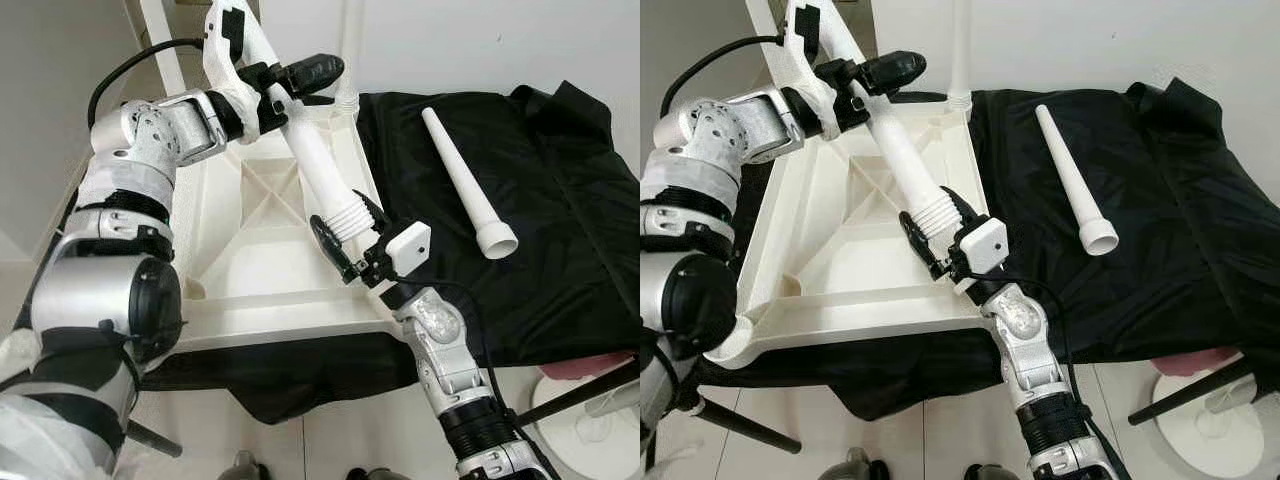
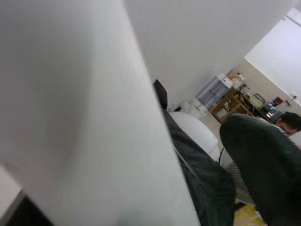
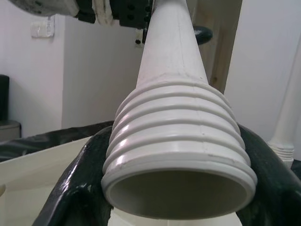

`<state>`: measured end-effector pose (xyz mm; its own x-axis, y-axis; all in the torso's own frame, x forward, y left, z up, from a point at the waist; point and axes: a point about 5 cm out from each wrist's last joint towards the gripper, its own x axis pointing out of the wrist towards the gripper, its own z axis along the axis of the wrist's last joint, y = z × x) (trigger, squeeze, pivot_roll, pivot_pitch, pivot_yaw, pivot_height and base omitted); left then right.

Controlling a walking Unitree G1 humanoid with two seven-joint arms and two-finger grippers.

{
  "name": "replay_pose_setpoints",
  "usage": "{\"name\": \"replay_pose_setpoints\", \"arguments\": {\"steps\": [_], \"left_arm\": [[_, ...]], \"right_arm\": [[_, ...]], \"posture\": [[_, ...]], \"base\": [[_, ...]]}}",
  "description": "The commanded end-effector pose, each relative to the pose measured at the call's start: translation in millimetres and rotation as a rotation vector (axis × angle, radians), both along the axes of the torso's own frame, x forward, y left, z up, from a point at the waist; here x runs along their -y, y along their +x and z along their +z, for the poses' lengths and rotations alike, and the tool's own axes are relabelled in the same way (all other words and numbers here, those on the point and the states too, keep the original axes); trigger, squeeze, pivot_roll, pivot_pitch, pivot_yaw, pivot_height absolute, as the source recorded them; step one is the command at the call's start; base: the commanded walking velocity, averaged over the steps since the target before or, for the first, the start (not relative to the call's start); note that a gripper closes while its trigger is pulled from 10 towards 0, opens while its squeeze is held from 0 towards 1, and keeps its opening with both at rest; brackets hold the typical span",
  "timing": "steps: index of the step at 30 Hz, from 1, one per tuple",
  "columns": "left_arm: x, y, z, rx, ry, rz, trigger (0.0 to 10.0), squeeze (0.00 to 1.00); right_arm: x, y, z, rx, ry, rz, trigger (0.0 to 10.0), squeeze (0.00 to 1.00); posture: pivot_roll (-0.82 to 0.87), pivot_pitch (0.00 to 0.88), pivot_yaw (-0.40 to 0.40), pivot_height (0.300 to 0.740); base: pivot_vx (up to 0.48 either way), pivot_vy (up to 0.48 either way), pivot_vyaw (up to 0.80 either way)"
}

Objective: Building children table

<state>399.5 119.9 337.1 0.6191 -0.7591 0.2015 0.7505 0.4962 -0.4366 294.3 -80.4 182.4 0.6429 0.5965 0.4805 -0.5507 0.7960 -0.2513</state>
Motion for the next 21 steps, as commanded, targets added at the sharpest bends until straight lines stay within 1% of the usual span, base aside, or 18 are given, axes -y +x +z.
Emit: {"name": "replay_pose_setpoints", "arguments": {"steps": [1, 2, 3, 4, 6, 11, 17, 18, 20, 21], "left_arm": [[-8.6, 0.2, 12.7, 0.061, -0.022, 0.007, 2.2, 0.0], [-14.9, 2.8, 14.9, 0.06, -0.029, 0.045, 0.0, 0.0], [-20.2, 4.2, 16.3, 0.059, -0.04, 0.068, 0.0, 0.0], [-20.2, 4.2, 16.3, 0.059, -0.04, 0.068, 0.0, 0.0], [-23.6, 5.7, 16.9, 0.051, -0.066, 0.08, 0.0, 0.0], [-20.9, 6.1, 15.2, 0.042, -0.066, 0.058, 0.0, 0.0], [-23.1, 7.0, 16.7, 0.05, -0.098, 0.065, 0.0, 0.0], [-24.6, 7.7, 17.1, 0.048, -0.108, 0.077, 0.0, 0.0], [-25.2, 8.0, 17.3, 0.048, -0.111, 0.081, 0.0, 0.0], [-26.5, 8.2, 17.4, 0.048, -0.113, 0.088, 0.0, 0.0]], "right_arm": [[-3.4, -1.4, -3.4, -0.006, -0.022, 0.015, 10.0, 0.0], [-3.9, -1.5, -3.1, -0.006, -0.025, 0.016, 10.0, 0.0], [-4.2, -1.6, -3.0, -0.004, -0.029, 0.015, 10.0, 0.0], [-4.2, -1.6, -3.0, -0.004, -0.029, 0.015, 10.0, 0.0], [-4.5, -1.9, -3.5, -0.002, -0.035, 0.012, 10.0, 0.0], [-6.2, -3.2, -5.2, -0.004, -0.034, 0.013, 10.0, 0.0], [-4.2, -2.4, -3.3, -0.007, -0.01, 0.012, 10.0, 0.0], [-2.6, -1.9, -2.9, -0.017, 0.009, 0.008, 10.0, 0.38], [-2.0, -1.8, -2.6, -0.017, 0.016, 0.003, 10.0, 0.38], [-1.4, -1.9, -2.4, -0.018, 0.023, 0.0, 10.0, 1.0]], "posture": [[-0.06, 0.068, 0.065, 0.74], [-0.06, 0.067, 0.068, 0.74], [-0.06, 0.067, 0.068, 0.74], [-0.06, 0.067, 0.068, 0.74], [-0.06, 0.067, 0.069, 0.74], [-0.06, 0.066, 0.069, 0.74], [-0.06, 0.068, 0.063, 0.74], [-0.06, 0.068, 0.058, 0.74], [-0.06, 0.068, 0.058, 0.74], [-0.05, 0.069, 0.055, 0.74]], "base": [[0.0, 0.0, 0.0], [0.0, 0.0, 0.0], [0.0, 0.0, 0.0], [0.0, 0.0, 0.0], [0.0, 0.0, 0.0], [0.0, 0.0, 0.0], [0.0, 0.0, 0.0], [0.0, 0.0, 0.0], [0.0, 0.0, 0.0], [0.0, 0.0, 0.0]]}}
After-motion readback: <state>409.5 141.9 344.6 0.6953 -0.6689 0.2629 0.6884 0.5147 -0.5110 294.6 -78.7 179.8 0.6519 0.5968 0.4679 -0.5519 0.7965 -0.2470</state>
